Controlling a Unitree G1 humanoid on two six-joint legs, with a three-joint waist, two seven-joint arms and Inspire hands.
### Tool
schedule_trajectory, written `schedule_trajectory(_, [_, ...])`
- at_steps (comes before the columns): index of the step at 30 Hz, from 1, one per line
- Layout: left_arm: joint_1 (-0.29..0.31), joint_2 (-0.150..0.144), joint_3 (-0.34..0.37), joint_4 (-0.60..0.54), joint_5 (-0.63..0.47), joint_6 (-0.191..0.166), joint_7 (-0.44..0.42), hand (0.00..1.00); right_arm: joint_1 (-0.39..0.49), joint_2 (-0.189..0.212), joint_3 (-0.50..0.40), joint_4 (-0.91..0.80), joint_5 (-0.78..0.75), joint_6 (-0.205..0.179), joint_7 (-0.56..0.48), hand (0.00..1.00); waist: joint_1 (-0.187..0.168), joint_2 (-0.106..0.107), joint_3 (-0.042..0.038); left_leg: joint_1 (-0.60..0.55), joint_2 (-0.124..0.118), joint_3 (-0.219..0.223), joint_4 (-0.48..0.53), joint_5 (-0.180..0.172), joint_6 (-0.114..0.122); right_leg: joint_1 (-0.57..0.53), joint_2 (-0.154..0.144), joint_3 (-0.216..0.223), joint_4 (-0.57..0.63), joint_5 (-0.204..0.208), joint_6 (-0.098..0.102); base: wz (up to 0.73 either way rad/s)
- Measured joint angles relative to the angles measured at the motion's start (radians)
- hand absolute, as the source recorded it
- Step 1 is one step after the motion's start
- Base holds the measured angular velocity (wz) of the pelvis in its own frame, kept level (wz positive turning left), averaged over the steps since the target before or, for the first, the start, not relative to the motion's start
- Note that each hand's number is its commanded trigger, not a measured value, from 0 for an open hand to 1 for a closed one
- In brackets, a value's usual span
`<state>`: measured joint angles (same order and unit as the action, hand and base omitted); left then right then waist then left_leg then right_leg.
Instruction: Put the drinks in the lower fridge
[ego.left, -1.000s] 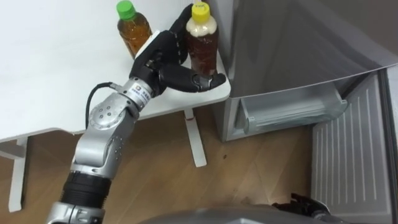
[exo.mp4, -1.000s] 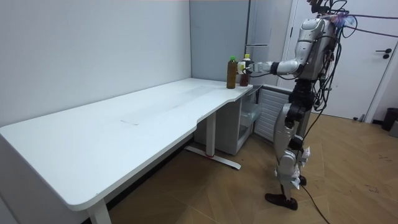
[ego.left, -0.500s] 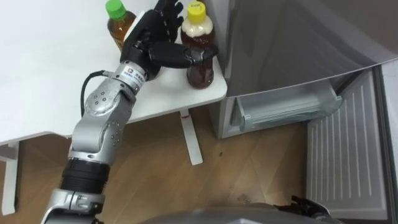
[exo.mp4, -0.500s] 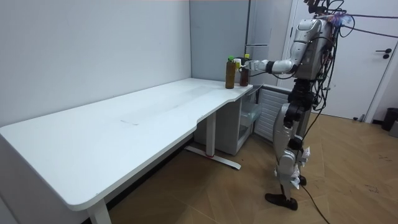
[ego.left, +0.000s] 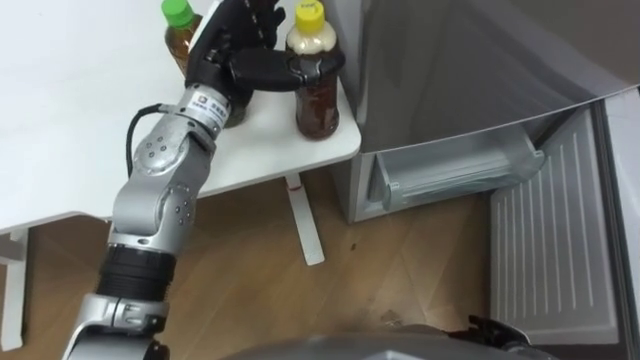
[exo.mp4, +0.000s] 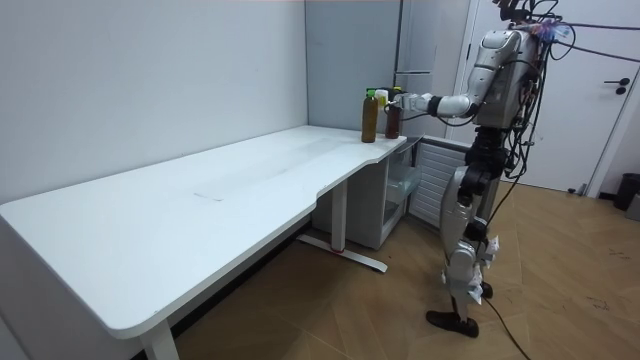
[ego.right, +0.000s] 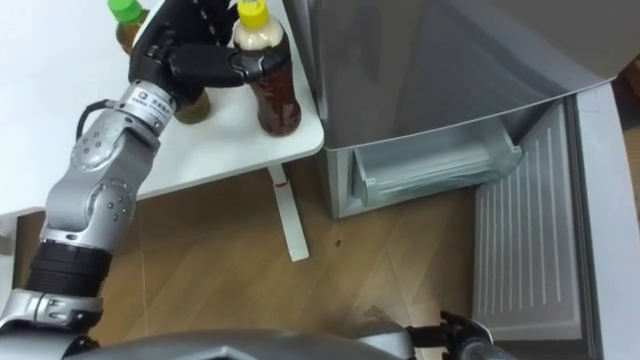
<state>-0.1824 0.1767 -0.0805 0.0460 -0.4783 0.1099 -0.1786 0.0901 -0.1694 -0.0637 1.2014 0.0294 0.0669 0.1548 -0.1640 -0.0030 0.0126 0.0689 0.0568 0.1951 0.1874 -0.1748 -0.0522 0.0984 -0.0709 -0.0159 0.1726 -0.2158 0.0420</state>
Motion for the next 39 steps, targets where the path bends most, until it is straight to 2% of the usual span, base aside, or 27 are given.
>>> schedule_trajectory(7, [-0.001,0.0,-0.017,0.106,0.039,0.0,-0.015,0.0,-0.016,-0.005,-0.001,-0.001,-0.001,-0.001,-0.002,0.0,-0.024,0.016,0.0048,0.002,0.0,0.001,0.0,0.0,0.0,0.001,0.001,0.005,-0.004,0.0,0.0,-0.02])
schedule_trajectory(10, [-0.001,-0.001,-0.027,0.117,0.039,0.0,-0.036,0.0,-0.017,-0.006,0.0,-0.001,-0.002,-0.001,-0.007,0.0,-0.026,0.02,0.0028,0.0,0.0,0.001,0.0,0.0,0.0,-0.003,0.001,0.012,-0.005,0.0,0.0,-0.06])
schedule_trajectory(11, [-0.001,-0.001,-0.027,0.117,0.039,0.0,-0.039,0.04,-0.017,-0.005,0.0,0.0,-0.002,-0.001,-0.009,0.0,-0.027,0.021,0.0025,0.0,0.0,0.001,0.0,0.0,0.0,-0.003,0.002,0.013,-0.005,0.0,0.0,-0.04])
schedule_trajectory(12, [-0.001,-0.001,-0.028,0.117,0.039,0.0,-0.049,0.29,-0.018,-0.005,0.0,0.0,-0.002,-0.001,-0.01,0.0,-0.027,0.021,0.0021,-0.001,0.0,0.0,0.0,0.0,0.0,-0.003,0.002,0.014,-0.006,0.0,0.0,0.0])
schedule_trajectory(13, [-0.001,-0.001,-0.03,0.117,0.039,0.0,-0.053,0.61,-0.019,-0.005,0.0,0.0,-0.003,-0.002,-0.01,0.0,-0.028,0.022,0.002,-0.001,0.0,-0.001,0.0,0.0,0.0,-0.004,0.002,0.014,-0.006,0.0,0.0,0.0])
schedule_trajectory(15, [-0.001,-0.001,-0.035,0.118,0.039,0.0,-0.06,0.93,-0.02,-0.005,0.0,0.0,-0.004,-0.002,-0.01,0.0,-0.029,0.022,0.002,-0.001,0.0,-0.002,0.0,0.0,0.0,-0.004,0.002,0.014,-0.006,0.0,0.0,0.0])
schedule_trajectory(16, [-0.001,-0.001,-0.037,0.118,0.039,0.0,-0.066,1.0,-0.02,-0.005,0.0,0.0,-0.004,-0.002,-0.011,0.0,-0.03,0.022,0.002,-0.001,0.0,-0.003,0.0,0.0,0.0,-0.004,0.002,0.014,-0.006,0.0,0.0,0.0])
schedule_trajectory(29, [-0.001,0.002,-0.05,0.121,0.037,0.006,-0.111,1.0,-0.029,-0.004,0.002,0.0,-0.009,0.0,-0.022,0.0,-0.034,0.022,0.0017,-0.011,0.001,-0.006,0.0,0.0,0.0,-0.013,0.002,0.009,-0.002,0.002,-0.003,0.01])
schedule_trajectory(39, [-0.001,0.0,-0.068,0.111,0.062,0.015,-0.109,1.0,-0.045,-0.002,0.002,0.005,-0.026,0.0,-0.02,0.0,-0.046,0.026,-0.0012,-0.012,0.001,-0.013,0.0,0.0,0.0,-0.01,0.002,-0.004,0.0,0.004,-0.003,0.03])
